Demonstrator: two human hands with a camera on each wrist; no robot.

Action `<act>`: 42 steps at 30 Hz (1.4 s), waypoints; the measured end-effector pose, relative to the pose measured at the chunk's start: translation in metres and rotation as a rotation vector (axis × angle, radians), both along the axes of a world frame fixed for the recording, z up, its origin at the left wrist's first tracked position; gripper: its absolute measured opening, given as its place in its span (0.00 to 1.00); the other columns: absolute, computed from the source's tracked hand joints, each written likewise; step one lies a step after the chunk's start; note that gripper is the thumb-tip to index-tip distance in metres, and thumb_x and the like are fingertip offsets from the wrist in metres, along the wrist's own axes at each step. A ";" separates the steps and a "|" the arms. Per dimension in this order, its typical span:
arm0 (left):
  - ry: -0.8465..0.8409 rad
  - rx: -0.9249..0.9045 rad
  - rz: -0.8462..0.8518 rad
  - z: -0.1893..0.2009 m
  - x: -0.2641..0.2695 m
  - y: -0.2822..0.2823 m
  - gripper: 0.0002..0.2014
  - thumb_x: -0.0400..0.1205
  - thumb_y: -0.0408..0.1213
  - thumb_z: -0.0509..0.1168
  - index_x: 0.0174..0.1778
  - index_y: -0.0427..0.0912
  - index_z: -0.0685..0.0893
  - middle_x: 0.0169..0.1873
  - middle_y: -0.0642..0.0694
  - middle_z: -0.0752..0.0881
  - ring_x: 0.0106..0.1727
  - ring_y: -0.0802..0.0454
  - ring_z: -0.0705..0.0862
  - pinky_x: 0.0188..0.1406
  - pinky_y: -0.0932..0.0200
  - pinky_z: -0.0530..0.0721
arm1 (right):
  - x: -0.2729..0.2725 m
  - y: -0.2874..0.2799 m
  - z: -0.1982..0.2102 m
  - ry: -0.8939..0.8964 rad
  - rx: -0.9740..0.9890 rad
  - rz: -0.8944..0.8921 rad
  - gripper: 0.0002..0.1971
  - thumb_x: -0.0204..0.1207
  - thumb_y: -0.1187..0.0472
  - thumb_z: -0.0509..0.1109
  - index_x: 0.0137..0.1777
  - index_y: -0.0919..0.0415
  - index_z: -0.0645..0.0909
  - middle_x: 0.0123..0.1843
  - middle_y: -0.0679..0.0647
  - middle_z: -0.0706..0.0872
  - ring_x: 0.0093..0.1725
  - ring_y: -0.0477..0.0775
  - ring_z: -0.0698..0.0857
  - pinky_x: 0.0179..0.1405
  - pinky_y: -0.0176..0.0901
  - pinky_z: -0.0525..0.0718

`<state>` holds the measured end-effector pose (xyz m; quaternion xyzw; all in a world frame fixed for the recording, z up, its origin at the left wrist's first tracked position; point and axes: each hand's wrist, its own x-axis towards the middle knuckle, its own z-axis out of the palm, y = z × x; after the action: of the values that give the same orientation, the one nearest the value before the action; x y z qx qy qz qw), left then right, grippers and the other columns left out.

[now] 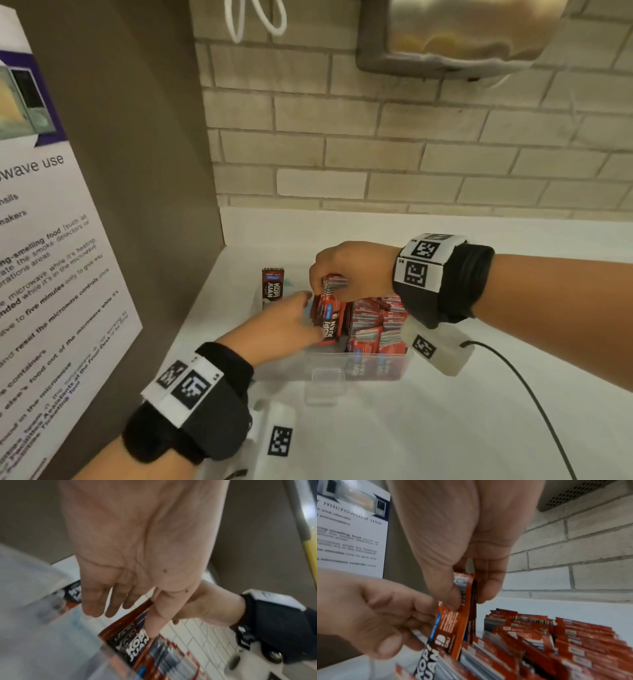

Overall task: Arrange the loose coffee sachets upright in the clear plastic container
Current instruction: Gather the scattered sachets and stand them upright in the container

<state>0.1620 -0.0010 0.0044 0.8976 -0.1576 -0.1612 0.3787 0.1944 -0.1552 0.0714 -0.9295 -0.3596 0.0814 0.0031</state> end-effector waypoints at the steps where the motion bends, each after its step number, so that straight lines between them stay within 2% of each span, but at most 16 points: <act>1: 0.037 0.009 -0.002 -0.002 0.001 -0.004 0.26 0.81 0.39 0.66 0.75 0.47 0.68 0.64 0.51 0.77 0.60 0.58 0.75 0.59 0.63 0.73 | 0.001 0.001 -0.002 0.004 -0.037 -0.009 0.14 0.72 0.67 0.68 0.57 0.55 0.82 0.57 0.52 0.82 0.51 0.51 0.79 0.53 0.45 0.79; 6: 0.248 -0.077 0.019 -0.014 0.014 -0.022 0.29 0.80 0.30 0.65 0.77 0.44 0.65 0.70 0.41 0.78 0.65 0.46 0.80 0.68 0.51 0.78 | 0.005 0.000 -0.010 -0.022 -0.236 -0.040 0.13 0.75 0.64 0.66 0.59 0.54 0.80 0.57 0.53 0.81 0.55 0.54 0.80 0.52 0.47 0.80; 10: 0.415 -0.232 0.019 -0.017 0.021 -0.032 0.18 0.79 0.17 0.60 0.59 0.41 0.77 0.65 0.31 0.82 0.66 0.36 0.81 0.70 0.41 0.77 | 0.009 0.001 -0.018 -0.034 -0.339 -0.040 0.13 0.77 0.59 0.67 0.62 0.53 0.79 0.59 0.53 0.82 0.60 0.55 0.78 0.57 0.49 0.80; 12: 0.442 -0.263 0.008 -0.018 0.024 -0.035 0.18 0.79 0.16 0.59 0.61 0.37 0.79 0.64 0.31 0.82 0.66 0.36 0.81 0.70 0.40 0.77 | 0.011 -0.001 -0.017 -0.020 -0.295 -0.058 0.15 0.77 0.58 0.67 0.63 0.53 0.78 0.60 0.53 0.83 0.60 0.55 0.79 0.61 0.51 0.79; 15: 0.462 -0.292 -0.001 -0.019 0.023 -0.037 0.20 0.79 0.15 0.57 0.62 0.37 0.78 0.63 0.34 0.83 0.67 0.38 0.81 0.69 0.46 0.79 | 0.012 -0.008 -0.009 0.041 -0.134 -0.100 0.19 0.78 0.58 0.67 0.69 0.52 0.75 0.62 0.53 0.83 0.59 0.54 0.80 0.63 0.49 0.77; 19: 0.462 -0.262 0.000 -0.020 0.023 -0.036 0.27 0.77 0.15 0.58 0.71 0.40 0.72 0.65 0.39 0.83 0.67 0.42 0.80 0.70 0.47 0.78 | 0.004 -0.029 0.007 0.032 0.143 -0.240 0.17 0.80 0.54 0.64 0.68 0.48 0.75 0.65 0.46 0.79 0.55 0.47 0.79 0.56 0.37 0.73; 21: 0.442 -0.246 0.026 -0.017 0.022 -0.037 0.27 0.76 0.14 0.57 0.70 0.38 0.72 0.65 0.40 0.82 0.68 0.43 0.79 0.70 0.49 0.76 | -0.001 -0.049 0.006 0.001 0.412 -0.364 0.14 0.81 0.53 0.64 0.65 0.48 0.77 0.64 0.45 0.80 0.54 0.47 0.81 0.52 0.33 0.75; 23: 0.456 -0.328 0.109 -0.016 0.023 -0.037 0.21 0.73 0.13 0.54 0.60 0.33 0.74 0.63 0.38 0.82 0.67 0.42 0.78 0.66 0.47 0.77 | -0.007 -0.069 -0.010 -0.018 0.847 -0.547 0.10 0.81 0.55 0.63 0.61 0.50 0.79 0.59 0.45 0.82 0.52 0.45 0.82 0.51 0.34 0.78; 24: 0.471 -0.408 0.165 -0.015 0.022 -0.037 0.17 0.73 0.15 0.53 0.54 0.34 0.73 0.61 0.37 0.82 0.64 0.43 0.79 0.60 0.48 0.78 | -0.010 -0.079 -0.023 -0.006 1.076 -0.655 0.09 0.82 0.56 0.62 0.59 0.51 0.79 0.59 0.47 0.83 0.54 0.48 0.82 0.54 0.40 0.79; 26: 0.523 -0.622 0.288 -0.013 0.020 -0.039 0.06 0.79 0.24 0.54 0.47 0.36 0.72 0.49 0.42 0.85 0.48 0.54 0.83 0.41 0.56 0.74 | -0.017 -0.091 -0.056 0.113 1.423 -0.859 0.11 0.83 0.55 0.59 0.62 0.53 0.77 0.64 0.51 0.82 0.62 0.55 0.81 0.58 0.51 0.78; 28: 0.576 -0.795 0.348 -0.013 0.019 -0.044 0.11 0.86 0.39 0.52 0.44 0.41 0.77 0.32 0.49 0.89 0.34 0.58 0.86 0.35 0.57 0.75 | -0.024 -0.092 -0.088 0.304 1.595 -0.956 0.20 0.84 0.48 0.55 0.71 0.56 0.73 0.72 0.51 0.77 0.66 0.55 0.78 0.62 0.51 0.74; 30: 0.632 -0.901 0.361 -0.015 0.020 -0.052 0.22 0.87 0.53 0.49 0.48 0.45 0.84 0.37 0.44 0.92 0.42 0.48 0.90 0.41 0.51 0.82 | -0.029 -0.086 -0.111 0.438 1.645 -0.980 0.28 0.83 0.42 0.50 0.77 0.56 0.67 0.77 0.49 0.72 0.71 0.54 0.74 0.69 0.53 0.69; 33: 0.718 -0.941 0.354 -0.022 0.022 -0.062 0.32 0.85 0.63 0.42 0.55 0.45 0.85 0.51 0.38 0.90 0.52 0.40 0.89 0.43 0.47 0.84 | -0.034 -0.074 -0.120 0.580 1.740 -0.957 0.32 0.81 0.36 0.47 0.79 0.53 0.63 0.77 0.51 0.71 0.74 0.56 0.72 0.75 0.62 0.65; 36: 0.745 -0.947 0.325 -0.023 0.021 -0.066 0.36 0.82 0.67 0.39 0.59 0.45 0.83 0.55 0.37 0.89 0.55 0.39 0.88 0.48 0.45 0.84 | -0.035 -0.066 -0.115 0.675 1.830 -0.923 0.28 0.81 0.37 0.44 0.70 0.51 0.72 0.65 0.56 0.84 0.62 0.58 0.83 0.59 0.57 0.79; 38: 0.734 -0.937 0.315 -0.020 0.021 -0.068 0.37 0.81 0.68 0.38 0.62 0.46 0.82 0.56 0.38 0.89 0.56 0.40 0.88 0.49 0.45 0.84 | -0.034 -0.062 -0.114 0.715 1.848 -0.892 0.29 0.81 0.37 0.43 0.63 0.53 0.77 0.57 0.59 0.88 0.55 0.60 0.87 0.51 0.55 0.83; 42: 0.716 -0.907 0.298 -0.019 0.020 -0.070 0.39 0.80 0.70 0.38 0.68 0.47 0.79 0.58 0.39 0.88 0.58 0.41 0.88 0.50 0.46 0.85 | -0.032 -0.057 -0.116 0.713 1.812 -0.883 0.32 0.80 0.35 0.42 0.67 0.53 0.77 0.58 0.63 0.88 0.57 0.64 0.87 0.51 0.55 0.84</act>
<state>0.1822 -0.0707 -0.0147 0.5485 0.0545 -0.3156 0.7724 0.1625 -0.2118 -0.0445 -0.5511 0.1039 0.0427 0.8269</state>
